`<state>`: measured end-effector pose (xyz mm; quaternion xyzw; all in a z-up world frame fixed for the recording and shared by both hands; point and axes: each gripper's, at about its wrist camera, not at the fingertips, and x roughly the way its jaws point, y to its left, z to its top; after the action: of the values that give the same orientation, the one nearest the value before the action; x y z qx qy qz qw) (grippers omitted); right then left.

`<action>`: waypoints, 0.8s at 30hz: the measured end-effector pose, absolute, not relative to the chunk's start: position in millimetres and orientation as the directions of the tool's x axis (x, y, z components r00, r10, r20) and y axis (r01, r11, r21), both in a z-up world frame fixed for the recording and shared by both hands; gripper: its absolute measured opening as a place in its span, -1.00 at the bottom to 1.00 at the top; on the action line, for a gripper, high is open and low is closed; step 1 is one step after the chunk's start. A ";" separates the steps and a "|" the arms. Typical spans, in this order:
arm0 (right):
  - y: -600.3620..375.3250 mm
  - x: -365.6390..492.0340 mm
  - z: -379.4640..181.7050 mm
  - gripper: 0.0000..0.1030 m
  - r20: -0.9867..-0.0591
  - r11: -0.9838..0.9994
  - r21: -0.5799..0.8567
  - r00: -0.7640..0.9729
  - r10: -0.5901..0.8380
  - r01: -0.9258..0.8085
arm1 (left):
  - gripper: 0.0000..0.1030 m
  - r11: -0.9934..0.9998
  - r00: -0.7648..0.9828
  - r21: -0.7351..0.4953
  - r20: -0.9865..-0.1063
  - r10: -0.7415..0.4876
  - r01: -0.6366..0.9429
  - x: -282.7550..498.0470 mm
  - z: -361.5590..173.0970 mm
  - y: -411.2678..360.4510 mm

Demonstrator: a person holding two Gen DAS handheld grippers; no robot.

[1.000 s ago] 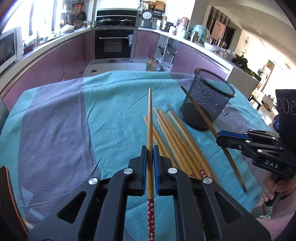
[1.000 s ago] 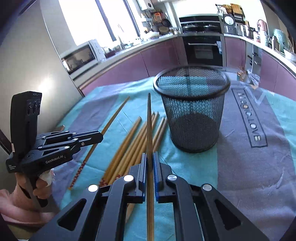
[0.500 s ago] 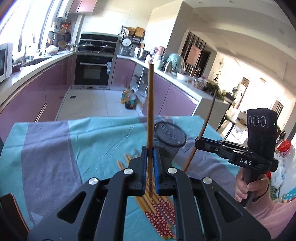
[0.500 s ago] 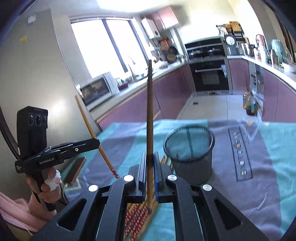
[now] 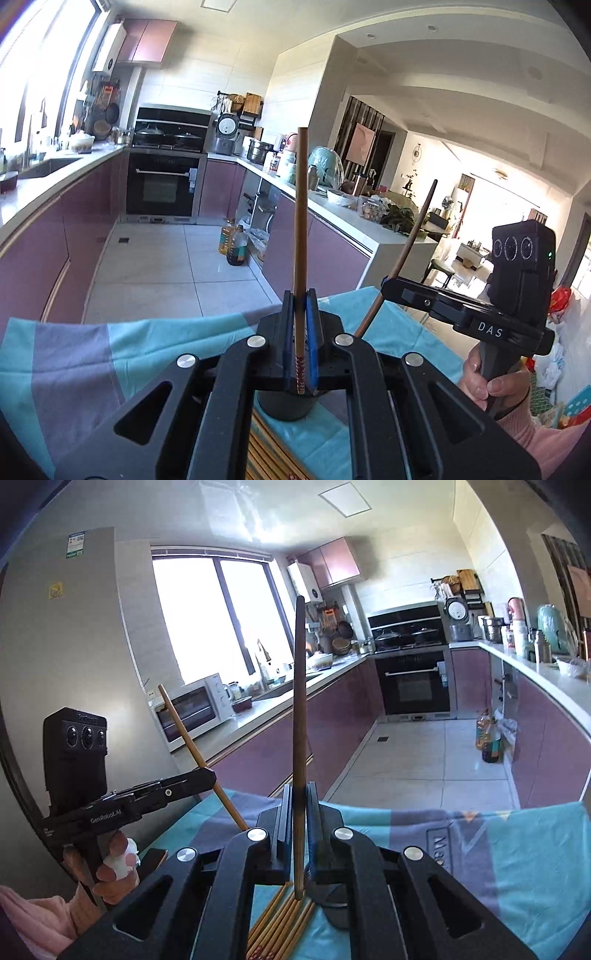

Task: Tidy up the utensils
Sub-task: 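Lower both chopsticks into the mesh cup and open both grippers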

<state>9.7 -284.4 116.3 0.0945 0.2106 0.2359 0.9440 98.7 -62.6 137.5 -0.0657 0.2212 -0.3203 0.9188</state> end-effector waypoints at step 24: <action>-258.4 81.9 42.6 -0.87 -0.654 0.911 0.237 0.639 0.406 -0.337 | -0.85 0.799 0.548 -0.217 -0.626 -0.555 0.561 135.4 61.1 -142.2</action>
<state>81.9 -258.4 42.6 0.0466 0.3721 0.2055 0.9039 135.4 -142.2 61.1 0.0042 0.3539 -0.3172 0.8798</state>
